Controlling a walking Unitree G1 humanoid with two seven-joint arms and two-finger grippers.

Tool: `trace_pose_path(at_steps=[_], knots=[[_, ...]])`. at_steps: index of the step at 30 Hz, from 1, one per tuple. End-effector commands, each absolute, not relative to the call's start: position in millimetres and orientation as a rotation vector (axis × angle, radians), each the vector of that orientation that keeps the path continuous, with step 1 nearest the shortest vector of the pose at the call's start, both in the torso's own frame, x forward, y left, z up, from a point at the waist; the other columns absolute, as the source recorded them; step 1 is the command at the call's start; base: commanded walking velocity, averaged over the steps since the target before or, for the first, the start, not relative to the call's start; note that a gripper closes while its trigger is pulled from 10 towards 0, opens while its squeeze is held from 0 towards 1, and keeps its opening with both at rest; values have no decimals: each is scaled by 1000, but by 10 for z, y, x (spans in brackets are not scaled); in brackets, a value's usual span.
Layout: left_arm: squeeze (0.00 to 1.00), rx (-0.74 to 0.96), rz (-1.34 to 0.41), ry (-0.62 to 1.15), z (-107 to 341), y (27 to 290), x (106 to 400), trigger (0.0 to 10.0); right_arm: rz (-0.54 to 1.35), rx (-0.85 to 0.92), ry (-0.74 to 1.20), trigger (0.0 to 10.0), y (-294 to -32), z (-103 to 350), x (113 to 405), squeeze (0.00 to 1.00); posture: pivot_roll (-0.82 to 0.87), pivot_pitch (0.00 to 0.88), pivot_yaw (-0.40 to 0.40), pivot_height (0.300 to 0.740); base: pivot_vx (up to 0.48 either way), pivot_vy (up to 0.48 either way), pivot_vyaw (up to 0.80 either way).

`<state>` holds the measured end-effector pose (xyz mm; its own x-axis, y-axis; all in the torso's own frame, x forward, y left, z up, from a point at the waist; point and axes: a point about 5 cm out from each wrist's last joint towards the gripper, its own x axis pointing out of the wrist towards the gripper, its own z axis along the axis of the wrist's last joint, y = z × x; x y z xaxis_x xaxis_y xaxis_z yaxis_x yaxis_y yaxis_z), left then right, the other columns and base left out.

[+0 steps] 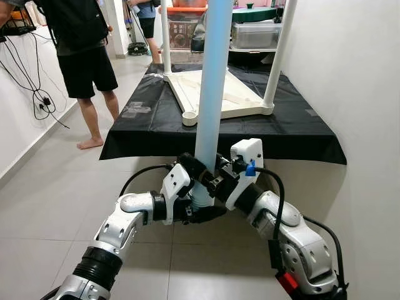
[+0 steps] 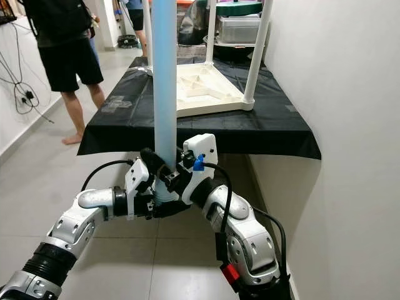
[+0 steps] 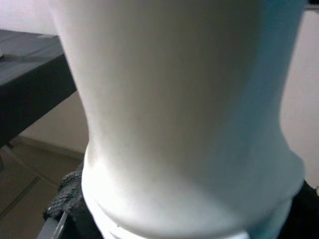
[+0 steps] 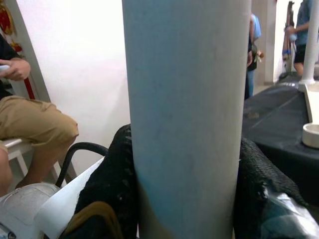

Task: Building children table

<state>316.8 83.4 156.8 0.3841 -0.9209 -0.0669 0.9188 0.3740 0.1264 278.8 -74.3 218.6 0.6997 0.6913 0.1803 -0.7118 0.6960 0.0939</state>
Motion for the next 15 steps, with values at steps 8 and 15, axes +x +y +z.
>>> trace_pose_path(at_steps=[8, 15], knots=[[0, 226, -1171, -57, 1625, 834, 3198, 10000, 766, 169, -86, 10000, -724, 2158, 2837, 1000, 13, 0, -44, 740, 0, 0, 0], [0, 270, -1166, -31, 1555, 920, 3189, 10000, 746, 291, -141, 10000, -781, 2314, 2870, 0, 17, 0, -46, 740, 0, 0, 0]])
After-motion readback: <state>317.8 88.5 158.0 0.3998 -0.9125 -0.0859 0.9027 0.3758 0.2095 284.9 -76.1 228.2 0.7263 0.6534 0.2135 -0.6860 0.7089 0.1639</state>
